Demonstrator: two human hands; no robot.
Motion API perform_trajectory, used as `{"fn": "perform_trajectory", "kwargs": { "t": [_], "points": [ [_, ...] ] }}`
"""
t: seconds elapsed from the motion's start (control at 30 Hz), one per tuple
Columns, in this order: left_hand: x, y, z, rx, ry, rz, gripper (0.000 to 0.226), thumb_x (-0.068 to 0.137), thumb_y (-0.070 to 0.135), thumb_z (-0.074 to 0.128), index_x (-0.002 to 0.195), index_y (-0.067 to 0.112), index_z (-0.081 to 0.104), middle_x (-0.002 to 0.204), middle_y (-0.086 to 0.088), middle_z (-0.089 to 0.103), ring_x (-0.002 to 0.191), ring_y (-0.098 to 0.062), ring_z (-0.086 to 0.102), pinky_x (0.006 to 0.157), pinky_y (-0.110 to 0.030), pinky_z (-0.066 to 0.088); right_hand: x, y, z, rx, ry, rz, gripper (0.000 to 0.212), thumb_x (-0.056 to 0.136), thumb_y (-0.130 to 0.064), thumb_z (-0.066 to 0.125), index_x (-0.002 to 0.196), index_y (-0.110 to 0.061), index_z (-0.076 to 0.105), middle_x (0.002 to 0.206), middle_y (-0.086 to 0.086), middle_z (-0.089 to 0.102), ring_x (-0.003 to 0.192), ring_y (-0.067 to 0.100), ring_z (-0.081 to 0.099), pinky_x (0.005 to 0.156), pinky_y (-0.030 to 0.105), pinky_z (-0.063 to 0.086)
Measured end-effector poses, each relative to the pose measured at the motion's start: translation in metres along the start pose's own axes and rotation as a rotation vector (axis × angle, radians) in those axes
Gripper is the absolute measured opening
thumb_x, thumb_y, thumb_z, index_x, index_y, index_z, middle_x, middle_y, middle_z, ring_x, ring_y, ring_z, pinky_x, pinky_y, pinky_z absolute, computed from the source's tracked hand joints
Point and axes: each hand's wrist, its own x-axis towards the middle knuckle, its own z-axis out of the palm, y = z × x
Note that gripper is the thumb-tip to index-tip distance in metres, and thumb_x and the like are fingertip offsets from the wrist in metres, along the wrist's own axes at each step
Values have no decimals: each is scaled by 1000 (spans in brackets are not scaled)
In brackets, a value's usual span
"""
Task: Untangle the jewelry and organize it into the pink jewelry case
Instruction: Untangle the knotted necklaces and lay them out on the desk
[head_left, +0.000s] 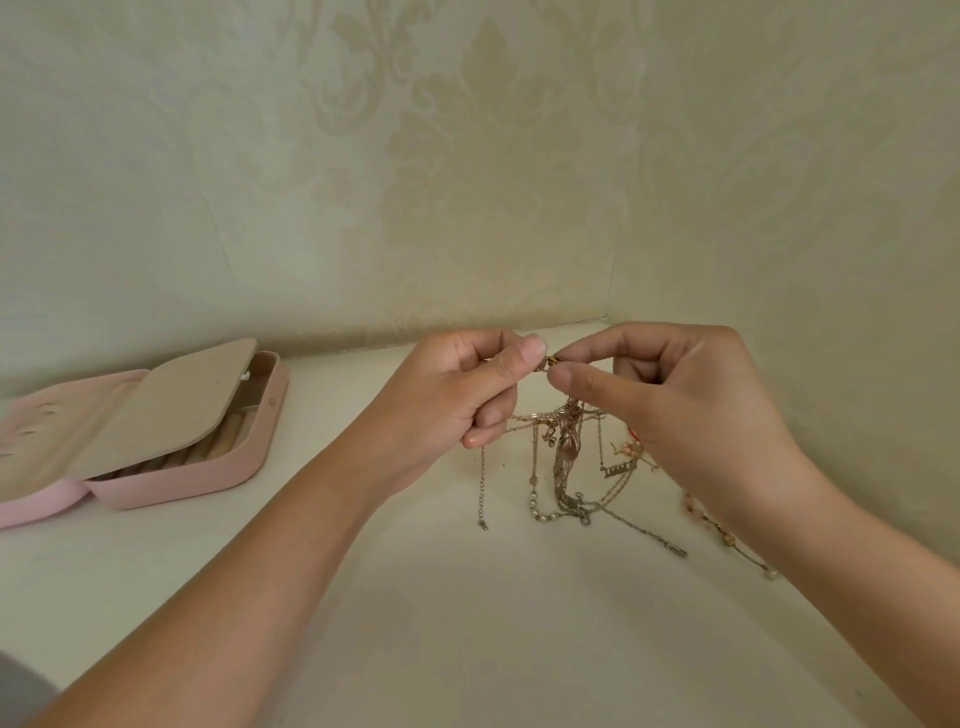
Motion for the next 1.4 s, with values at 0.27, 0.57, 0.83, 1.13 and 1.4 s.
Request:
{"fn": "perform_trajectory", "kwargs": {
  "t": [0.27, 0.57, 0.83, 1.13, 1.4],
  "points": [
    [-2, 4, -3, 100, 57, 37, 19, 62, 32, 73, 72, 17, 67, 34, 2, 40, 28, -8, 23, 37, -12, 30, -3, 1, 2, -55, 8, -56, 10, 77, -21, 77, 71, -15, 72, 41, -8, 29, 37, 6, 22, 40, 8, 25],
    [2, -8, 3, 304, 188, 123, 6, 78, 29, 75, 74, 27, 71, 39, 0, 47, 38, -14, 35, 41, -15, 32, 1, 8, -1, -190, -21, -17, 8, 82, -15, 74, 73, -14, 72, 40, -5, 36, 35, 6, 28, 41, 6, 26],
    [2, -14, 5, 458, 220, 205, 7, 86, 27, 70, 87, 33, 72, 40, 4, 49, 39, -9, 40, 48, -21, 38, 3, 12, -1, -166, -25, 78, 9, 84, -15, 71, 76, -13, 73, 41, -5, 32, 36, 6, 24, 39, 8, 25],
    [1, -15, 4, 511, 214, 229, 8, 86, 23, 70, 90, 22, 76, 39, 3, 48, 35, -4, 41, 47, -10, 34, 4, 7, -2, 25, -39, 226, 9, 87, -9, 65, 87, -1, 71, 35, -15, 44, 33, 0, 35, 39, 5, 27],
    [-1, -14, 5, 486, 215, 256, 6, 86, 23, 69, 88, 26, 74, 38, 7, 47, 37, -5, 39, 49, -13, 36, 5, 10, -5, -18, -79, 222, 12, 86, -17, 68, 85, -7, 74, 39, -8, 38, 37, 4, 28, 40, 12, 25]
  ]
}}
